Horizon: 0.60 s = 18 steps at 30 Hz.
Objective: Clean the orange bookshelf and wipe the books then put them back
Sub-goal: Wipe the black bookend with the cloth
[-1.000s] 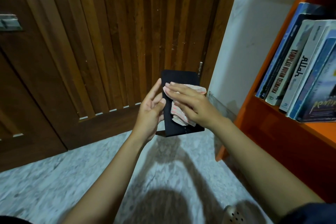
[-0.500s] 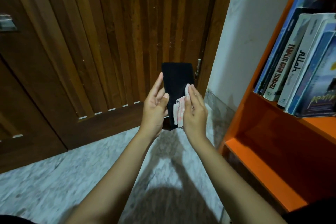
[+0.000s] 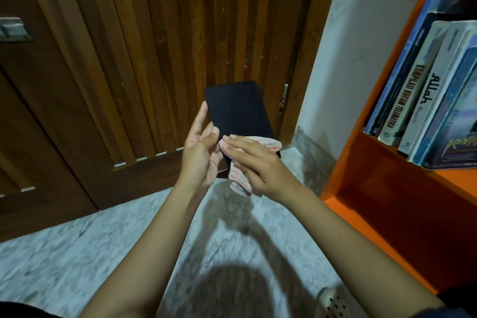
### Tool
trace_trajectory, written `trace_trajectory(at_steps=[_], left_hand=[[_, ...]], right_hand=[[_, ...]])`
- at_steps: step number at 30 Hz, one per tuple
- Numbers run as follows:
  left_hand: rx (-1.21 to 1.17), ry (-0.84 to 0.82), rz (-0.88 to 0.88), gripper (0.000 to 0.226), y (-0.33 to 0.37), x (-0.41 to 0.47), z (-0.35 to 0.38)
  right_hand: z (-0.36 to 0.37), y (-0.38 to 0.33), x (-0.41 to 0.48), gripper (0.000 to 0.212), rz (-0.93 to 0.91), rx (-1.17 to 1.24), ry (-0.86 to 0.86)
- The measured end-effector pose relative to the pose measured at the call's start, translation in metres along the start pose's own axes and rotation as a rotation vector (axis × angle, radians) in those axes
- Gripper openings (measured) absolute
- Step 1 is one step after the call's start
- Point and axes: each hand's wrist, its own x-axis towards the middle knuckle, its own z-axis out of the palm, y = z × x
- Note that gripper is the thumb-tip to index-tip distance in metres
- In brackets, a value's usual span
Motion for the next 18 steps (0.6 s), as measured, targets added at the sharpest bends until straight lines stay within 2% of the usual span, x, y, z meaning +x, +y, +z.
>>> trace_trajectory(at_steps=[2,3,8,12,14,18], left_hand=[[-0.011,0.029,-0.014,0.053,0.0,0.0,0.002],[-0.014,0.037,-0.011,0.053,0.0,0.0,0.003],[0.028,0.103,0.06,0.055,0.001,0.002,0.015],[0.033,0.168,0.065,0.055,-0.005,0.001,0.019],[0.042,0.184,0.064,0.054,-0.007,0.002,0.02],[0.066,0.224,0.069,0.051,-0.003,0.006,0.016]], right_hand=[[-0.008,0.008,-0.006,0.043,-0.009,-0.055,-0.057],[-0.011,0.012,-0.009,0.043,0.032,-0.066,-0.032],[-0.002,0.021,-0.021,0.036,0.412,0.031,0.368],[0.022,0.005,-0.021,0.037,0.61,0.099,0.547],[0.035,-0.007,-0.019,0.038,0.569,0.098,0.529],[0.05,-0.018,-0.021,0.04,0.215,-0.057,0.34]])
